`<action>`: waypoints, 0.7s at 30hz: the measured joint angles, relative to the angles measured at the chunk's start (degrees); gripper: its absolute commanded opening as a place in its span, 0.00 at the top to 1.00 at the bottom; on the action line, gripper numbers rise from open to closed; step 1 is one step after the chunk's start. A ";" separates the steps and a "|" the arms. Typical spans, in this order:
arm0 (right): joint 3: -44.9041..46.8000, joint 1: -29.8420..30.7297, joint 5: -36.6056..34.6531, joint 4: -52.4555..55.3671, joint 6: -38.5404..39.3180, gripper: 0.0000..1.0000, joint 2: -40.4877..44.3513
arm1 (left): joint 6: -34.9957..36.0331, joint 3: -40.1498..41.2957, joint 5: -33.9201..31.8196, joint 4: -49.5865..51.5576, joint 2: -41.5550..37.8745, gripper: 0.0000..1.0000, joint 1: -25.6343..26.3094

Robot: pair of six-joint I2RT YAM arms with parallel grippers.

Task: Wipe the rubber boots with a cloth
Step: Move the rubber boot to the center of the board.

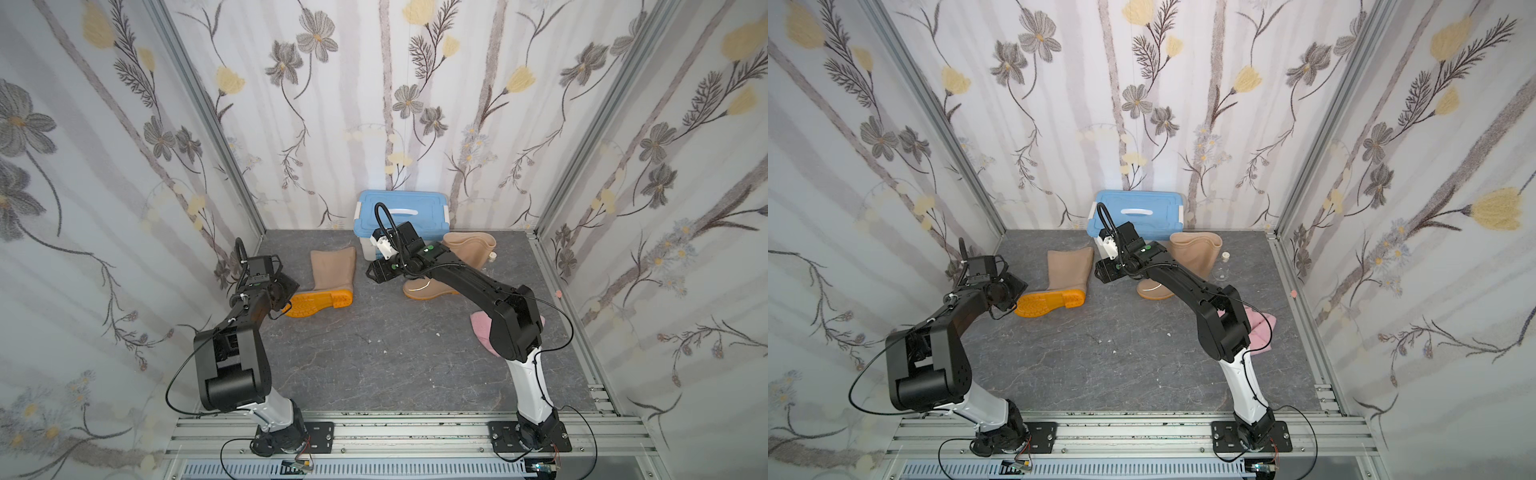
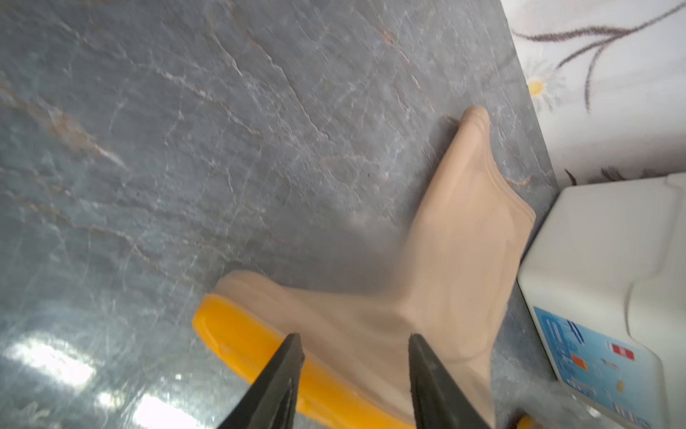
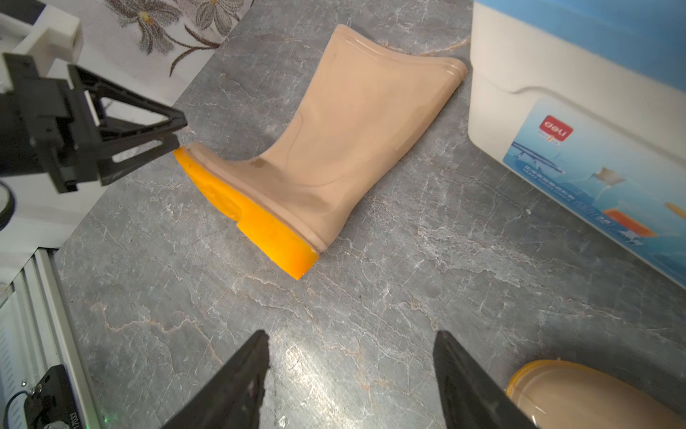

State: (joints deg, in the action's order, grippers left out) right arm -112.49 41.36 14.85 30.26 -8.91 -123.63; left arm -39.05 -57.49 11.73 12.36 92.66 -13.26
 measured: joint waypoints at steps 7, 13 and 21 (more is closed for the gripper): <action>2.93 -0.24 0.24 0.76 0.02 0.29 0.50 | 0.09 -1.73 0.94 -2.49 4.59 0.51 -0.09; 3.26 -0.55 0.24 0.72 0.00 0.29 0.59 | 1.05 -1.27 1.25 -3.82 4.87 0.52 0.61; 6.91 -1.14 -0.02 0.28 -0.02 0.28 4.72 | 1.49 2.62 3.89 -2.73 1.20 0.52 9.09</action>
State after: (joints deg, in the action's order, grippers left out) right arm -105.58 40.23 14.83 30.55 -8.93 -118.91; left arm -37.56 -54.87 15.62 9.63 93.86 -4.16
